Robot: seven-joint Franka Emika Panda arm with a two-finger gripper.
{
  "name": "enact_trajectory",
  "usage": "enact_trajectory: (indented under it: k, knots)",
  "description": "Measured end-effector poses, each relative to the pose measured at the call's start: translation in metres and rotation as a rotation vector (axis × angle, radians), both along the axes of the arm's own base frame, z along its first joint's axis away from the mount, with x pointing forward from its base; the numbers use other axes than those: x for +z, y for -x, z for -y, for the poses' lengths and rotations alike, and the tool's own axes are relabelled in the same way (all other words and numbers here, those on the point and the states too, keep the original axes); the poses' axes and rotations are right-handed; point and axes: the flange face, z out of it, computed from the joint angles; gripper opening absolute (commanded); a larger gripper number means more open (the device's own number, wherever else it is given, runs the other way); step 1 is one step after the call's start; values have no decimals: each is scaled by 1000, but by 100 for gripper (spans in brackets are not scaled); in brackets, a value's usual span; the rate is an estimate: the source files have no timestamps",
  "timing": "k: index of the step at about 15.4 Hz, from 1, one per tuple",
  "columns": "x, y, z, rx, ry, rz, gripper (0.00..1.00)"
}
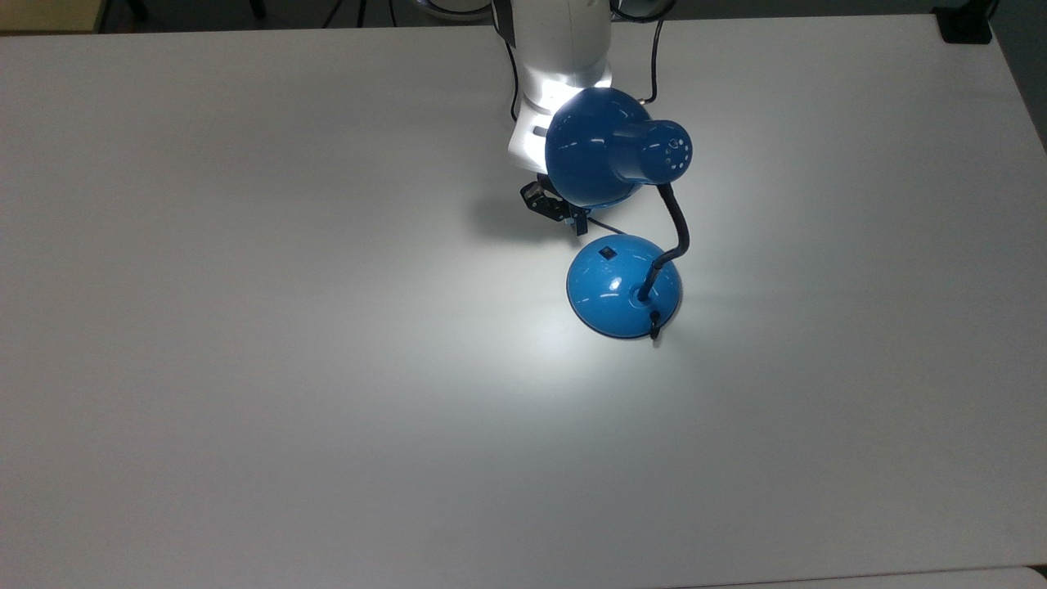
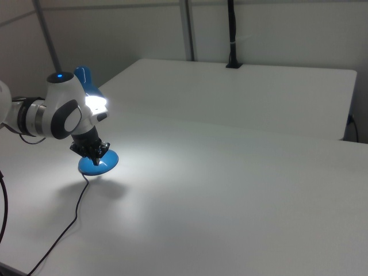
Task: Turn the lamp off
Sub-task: 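Lower the gripper onto the switch on the lamp base and press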
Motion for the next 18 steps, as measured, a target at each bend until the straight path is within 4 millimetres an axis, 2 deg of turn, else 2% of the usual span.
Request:
enact_trajectory:
  k: [3, 9, 18]
  knots:
    - [-2, -3, -7, -30, -20, 36, 0]
    - [-18, -6, -15, -46, -36, 53, 0]
    - [-17, -7, -17, -54, -42, 59, 0]
